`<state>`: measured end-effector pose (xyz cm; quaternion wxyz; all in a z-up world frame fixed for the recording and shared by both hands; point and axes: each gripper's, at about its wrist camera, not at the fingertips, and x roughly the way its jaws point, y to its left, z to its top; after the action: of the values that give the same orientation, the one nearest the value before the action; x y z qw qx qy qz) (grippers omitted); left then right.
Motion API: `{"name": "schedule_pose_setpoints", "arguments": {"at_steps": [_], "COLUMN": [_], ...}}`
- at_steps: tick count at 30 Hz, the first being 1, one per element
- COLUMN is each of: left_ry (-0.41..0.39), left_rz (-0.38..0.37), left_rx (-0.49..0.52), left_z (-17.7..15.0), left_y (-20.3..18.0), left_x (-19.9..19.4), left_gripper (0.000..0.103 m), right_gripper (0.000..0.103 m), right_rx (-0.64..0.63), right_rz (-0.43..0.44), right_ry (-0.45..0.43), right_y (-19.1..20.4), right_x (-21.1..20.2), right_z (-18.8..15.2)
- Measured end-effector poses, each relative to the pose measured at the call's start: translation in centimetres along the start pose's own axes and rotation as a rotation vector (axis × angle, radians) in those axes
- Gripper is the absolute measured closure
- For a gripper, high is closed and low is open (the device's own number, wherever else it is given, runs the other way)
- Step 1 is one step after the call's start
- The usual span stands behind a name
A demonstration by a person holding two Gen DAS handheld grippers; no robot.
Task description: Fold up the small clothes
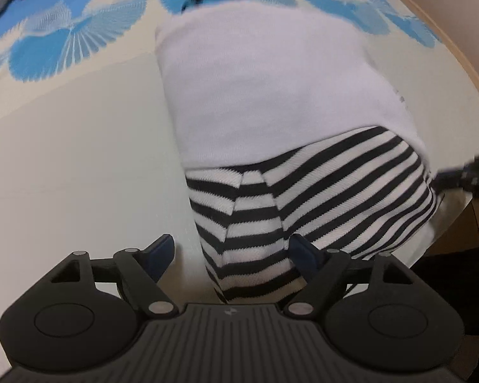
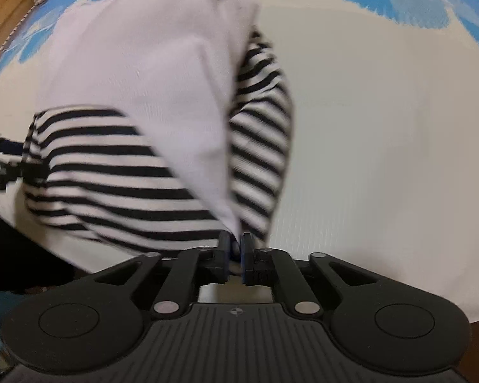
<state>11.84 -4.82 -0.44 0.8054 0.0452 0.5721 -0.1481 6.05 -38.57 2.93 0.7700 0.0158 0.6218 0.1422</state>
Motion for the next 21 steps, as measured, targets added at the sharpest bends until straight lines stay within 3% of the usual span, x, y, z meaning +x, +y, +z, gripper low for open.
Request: {"name": "schedule_pose_setpoints", "arguments": {"at_steps": [3, 6, 12, 17, 19, 20, 21], "left_ry": [-0.027, -0.099, -0.143, -0.128, -0.116, -0.109, -0.102], "left_rz": [-0.019, -0.020, -0.024, -0.062, -0.068, -0.067, -0.064], "left_rx": [-0.072, -0.132, -0.223, -0.224, -0.211, -0.202, -0.192], "left_z": [0.0, 0.6, 2.1, 2.6, 2.7, 3.0, 3.1], "left_y": [1.1, 2.2, 3.3, 2.8, 2.5, 2.3, 2.1], "left_x": [-1.2, -2.5, -3.0, -2.6, -2.1, -1.8, -1.5], "left_gripper": [0.020, 0.020, 0.020, 0.020, 0.020, 0.020, 0.020], "right_gripper": [0.069, 0.060, 0.045, 0.045, 0.046, 0.054, 0.073], "right_rx": [0.107, 0.244, 0.489, 0.669, 0.701, 0.696, 0.688], "right_rz": [0.079, 0.135, 0.222, 0.237, 0.298, 0.345, 0.380], "right_ry": [-0.196, -0.337, -0.387, -0.349, -0.307, -0.291, -0.299], "right_y": [-1.1, -2.5, -3.7, -4.7, -4.6, -4.3, -4.1], "right_x": [-2.7, -3.9, -1.0, 4.6, 6.5, 7.0, 7.2], "right_z": [1.3, 2.8, 7.5, 10.8, 12.1, 12.5, 12.9]}}
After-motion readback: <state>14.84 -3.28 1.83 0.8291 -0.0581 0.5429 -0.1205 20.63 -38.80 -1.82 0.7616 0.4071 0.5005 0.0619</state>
